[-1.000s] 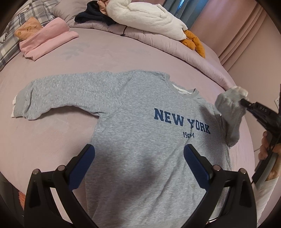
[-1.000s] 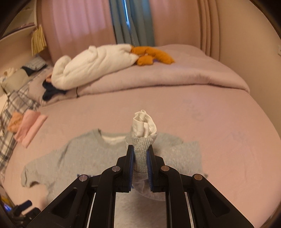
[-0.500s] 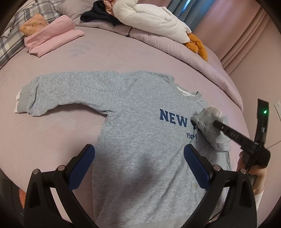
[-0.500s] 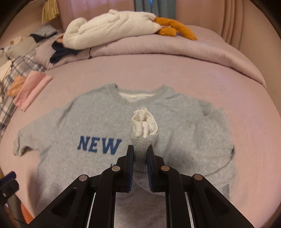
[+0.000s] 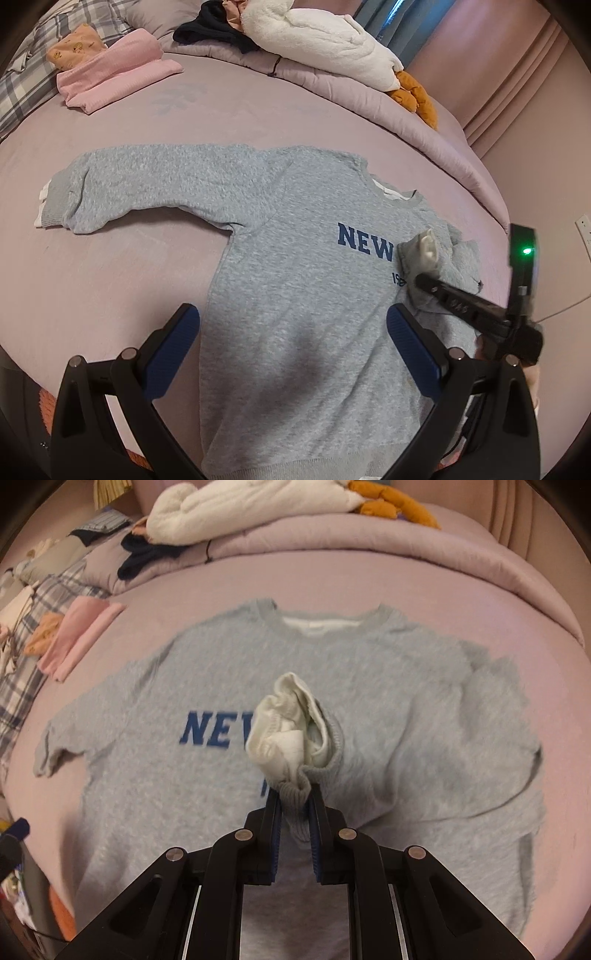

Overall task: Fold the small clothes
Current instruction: 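Lower the held cuff onto the chest beside the NEW lettering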

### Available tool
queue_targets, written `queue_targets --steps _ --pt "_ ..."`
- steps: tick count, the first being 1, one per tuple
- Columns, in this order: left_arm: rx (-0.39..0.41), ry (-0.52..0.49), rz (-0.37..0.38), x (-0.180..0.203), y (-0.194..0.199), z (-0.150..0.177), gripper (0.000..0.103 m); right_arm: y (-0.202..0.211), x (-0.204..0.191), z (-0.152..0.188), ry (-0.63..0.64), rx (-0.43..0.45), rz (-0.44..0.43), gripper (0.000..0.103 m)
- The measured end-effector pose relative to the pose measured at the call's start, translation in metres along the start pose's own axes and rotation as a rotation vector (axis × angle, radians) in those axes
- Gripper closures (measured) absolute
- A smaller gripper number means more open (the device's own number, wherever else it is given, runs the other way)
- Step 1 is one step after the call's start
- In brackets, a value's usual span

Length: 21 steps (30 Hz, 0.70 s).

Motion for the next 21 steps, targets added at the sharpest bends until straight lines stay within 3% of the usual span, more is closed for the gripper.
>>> queue_targets --steps 21 --pt "-0.011 -0.008 0.014 -0.003 0.002 0.012 0.001 -0.012 -0.009 0.003 0.03 -0.034 0.032 0.088"
Point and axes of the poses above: each gripper's, at about its wrist camera, not at the fingertips, and y roughly against the way its jaws point, x to its right, z to its underside, the point moved 5 cm from there along -y, roughly the way its jaws point, and after that the axes turned 3 degrees about -y, right-handed, at the moved point
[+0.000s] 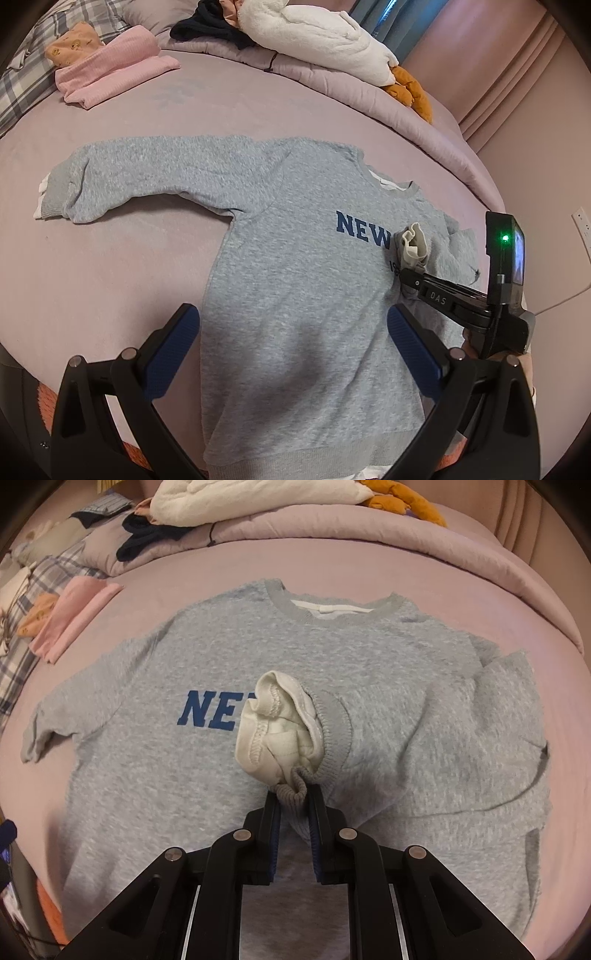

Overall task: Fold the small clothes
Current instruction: 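Lower the held cuff onto the chest beside the NEW lettering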

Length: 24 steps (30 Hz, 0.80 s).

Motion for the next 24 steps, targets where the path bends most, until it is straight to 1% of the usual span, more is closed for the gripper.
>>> queue_targets --steps 9,24 --pt "-0.02 0.003 0.005 -0.002 -0.007 0.004 0.001 -0.01 -0.002 0.001 0.0 -0.014 -0.023 0.088" --pt "-0.041 0.011 0.014 -0.008 -0.012 0.011 0.001 -0.013 -0.008 0.003 0.017 -0.001 0.012 0.087"
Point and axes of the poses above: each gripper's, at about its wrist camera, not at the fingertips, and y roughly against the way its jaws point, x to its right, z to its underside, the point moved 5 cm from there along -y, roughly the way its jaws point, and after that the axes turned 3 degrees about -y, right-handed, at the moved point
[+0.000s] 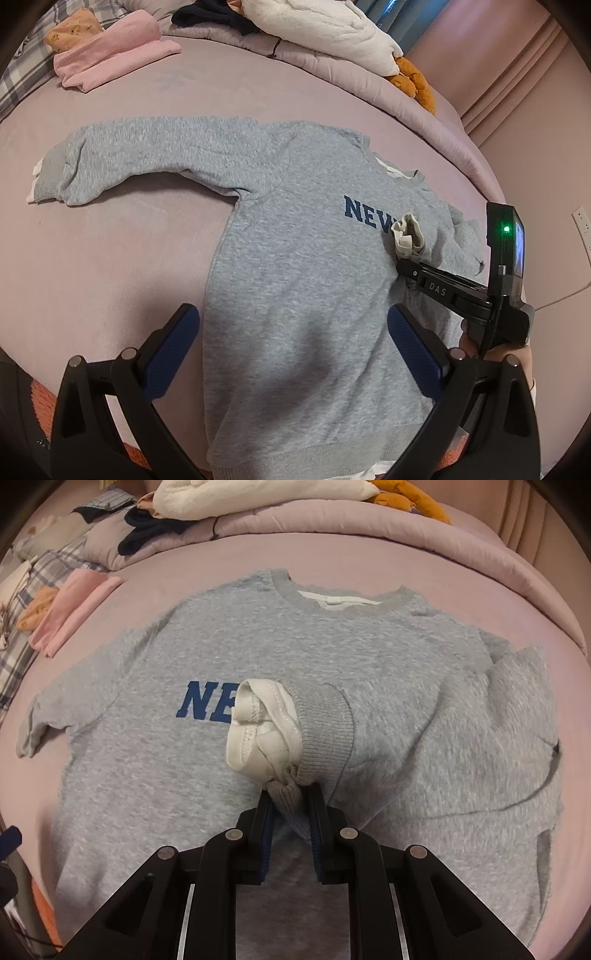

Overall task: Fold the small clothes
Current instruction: 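Lower the held cuff onto the chest beside the NEW lettering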

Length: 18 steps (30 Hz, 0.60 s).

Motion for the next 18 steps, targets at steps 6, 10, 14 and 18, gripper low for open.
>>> queue_targets --steps 6,10,14,18 --pt "-0.007 0.001 -0.003 -0.0012 -0.0007 0.0015 0.001 0.0001 0.0013 0.0 -0.01 -0.004 -0.008 0.087" --pt "-0.005 0.003 -0.001 -0.0005 -0.0009 0.0011 0.001 0.0009 0.0041 -0.0003 -0.02 -0.009 -0.025 0.087" --pt "-0.007 0.001 -0.002 0.0001 -0.0012 0.0011 0.001 -0.0001 0.006 -0.001 -0.029 -0.011 -0.035 0.087" --pt "-0.009 0.002 -0.003 0.0003 -0.0015 0.0012 0.001 -0.0011 0.0054 -0.0015 -0.03 -0.011 -0.035 0.087"
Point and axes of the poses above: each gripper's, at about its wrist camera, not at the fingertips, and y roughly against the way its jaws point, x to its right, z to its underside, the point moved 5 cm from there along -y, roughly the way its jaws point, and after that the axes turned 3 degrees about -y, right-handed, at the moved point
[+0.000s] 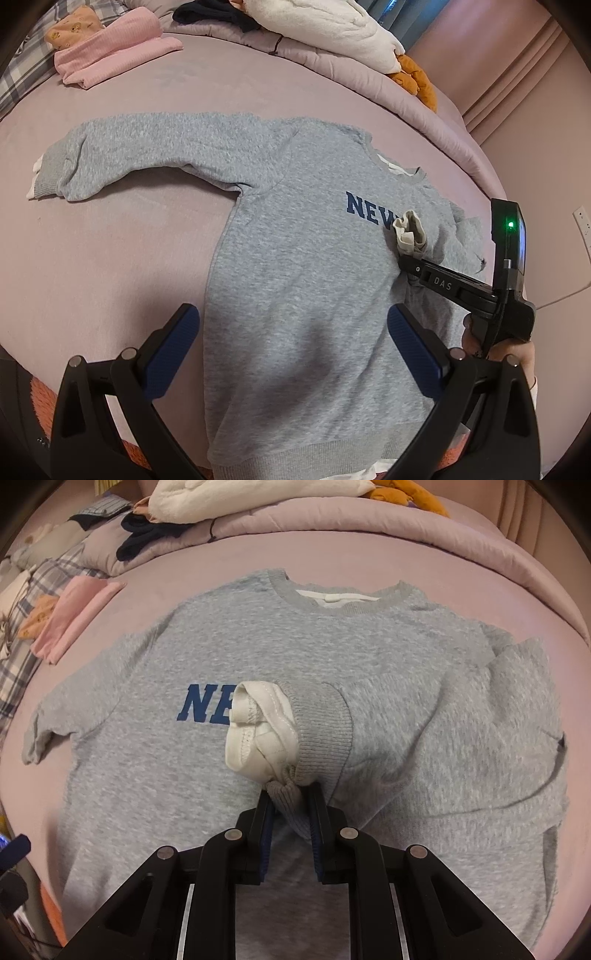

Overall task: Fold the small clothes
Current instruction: 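Lower the held cuff onto the chest beside the NEW lettering, then open the right gripper to release the cuff and withdraw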

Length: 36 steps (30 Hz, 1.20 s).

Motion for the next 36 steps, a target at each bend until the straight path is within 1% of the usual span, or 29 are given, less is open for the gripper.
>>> queue_targets --steps 21,25,27,28,29,30,31,32,33,35,36 --pt "-0.008 -0.005 -0.002 0.002 -0.003 -0.001 0.001 0.001 0.003 -0.001 -0.035 -0.012 -0.037 0.087" --pt "-0.004 -0.013 -0.009 0.004 -0.003 -0.002 0.001 0.012 0.012 -0.008 -0.126 -0.021 -0.086 0.087" --pt "0.002 -0.017 -0.014 0.004 -0.002 -0.003 0.001 0.028 0.016 -0.013 -0.129 0.013 -0.095 0.086" --pt "0.004 -0.018 -0.015 0.003 -0.002 -0.004 0.001 0.035 0.016 -0.015 -0.123 0.031 -0.101 0.081" --pt "0.005 -0.018 -0.016 0.003 -0.002 -0.004 0.001 0.044 0.016 -0.016 -0.12 0.051 -0.114 0.073" --pt "0.004 -0.016 -0.018 0.003 -0.002 -0.005 0.001 0.058 0.018 -0.018 -0.123 0.083 -0.139 0.068" --pt "0.003 -0.015 -0.019 0.003 -0.003 -0.005 0.001 0.066 0.019 -0.018 -0.129 0.101 -0.154 0.059" --pt "0.002 -0.014 -0.019 0.003 -0.003 -0.006 0.001 0.077 0.022 -0.019 -0.137 0.126 -0.171 0.052" --pt "0.002 -0.016 -0.019 0.005 -0.004 -0.006 0.001 0.089 0.026 -0.02 -0.147 0.154 -0.181 0.049" --pt "0.003 -0.021 -0.022 0.007 -0.006 -0.007 0.001 0.11 0.039 -0.02 -0.171 0.209 -0.182 0.038" --pt "0.002 -0.026 -0.021 0.009 -0.007 -0.007 0.001 0.116 0.044 -0.022 -0.185 0.23 -0.179 0.036"
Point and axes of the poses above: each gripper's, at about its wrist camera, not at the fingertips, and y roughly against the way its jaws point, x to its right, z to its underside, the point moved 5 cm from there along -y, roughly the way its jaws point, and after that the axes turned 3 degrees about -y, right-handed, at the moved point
